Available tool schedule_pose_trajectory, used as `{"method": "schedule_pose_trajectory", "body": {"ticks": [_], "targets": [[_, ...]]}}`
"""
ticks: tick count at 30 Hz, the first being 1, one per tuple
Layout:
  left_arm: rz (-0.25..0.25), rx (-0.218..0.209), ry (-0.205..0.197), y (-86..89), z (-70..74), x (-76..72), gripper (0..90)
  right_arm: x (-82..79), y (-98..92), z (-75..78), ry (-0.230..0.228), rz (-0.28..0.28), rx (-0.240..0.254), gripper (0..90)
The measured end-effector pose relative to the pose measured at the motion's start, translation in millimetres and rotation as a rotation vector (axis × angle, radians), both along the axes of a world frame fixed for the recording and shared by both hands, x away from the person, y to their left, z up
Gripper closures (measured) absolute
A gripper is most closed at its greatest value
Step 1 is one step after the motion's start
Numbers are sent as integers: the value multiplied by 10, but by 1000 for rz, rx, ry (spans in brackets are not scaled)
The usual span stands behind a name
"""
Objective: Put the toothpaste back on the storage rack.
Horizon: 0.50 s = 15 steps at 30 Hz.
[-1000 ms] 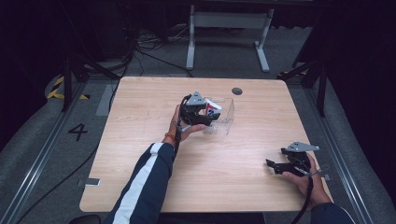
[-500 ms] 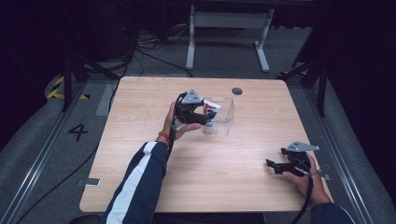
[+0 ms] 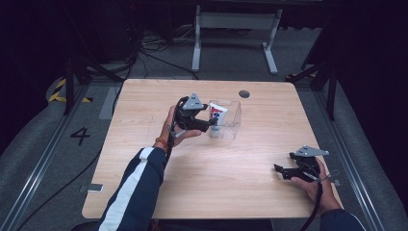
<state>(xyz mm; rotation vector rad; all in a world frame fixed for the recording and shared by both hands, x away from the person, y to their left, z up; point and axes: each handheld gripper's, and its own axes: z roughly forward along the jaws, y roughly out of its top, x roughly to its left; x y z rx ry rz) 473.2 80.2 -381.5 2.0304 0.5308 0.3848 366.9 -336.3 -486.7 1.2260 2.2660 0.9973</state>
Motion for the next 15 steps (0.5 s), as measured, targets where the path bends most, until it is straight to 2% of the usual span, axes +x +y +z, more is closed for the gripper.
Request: {"method": "schedule_pose_trajectory", "body": {"ticks": [3, 5, 9, 11, 15], "targets": [[-5, 10, -10, 41, 24, -46, 328, 0, 1, 0, 0, -1, 2, 143], [-10, 45, -16, 65, 29, -85, 326, 0, 1, 0, 0, -1, 1, 143], [-4, 64, -25, 125, 36, -153, 326, -1, 1, 0, 0, -1, 1, 143], [-2, 96, -37, 169, 41, -186, 316, -1, 1, 0, 0, -1, 1, 143], [1, 162, -30, 243, -30, -236, 297, -1, 1, 0, 1, -1, 2, 143]]}}
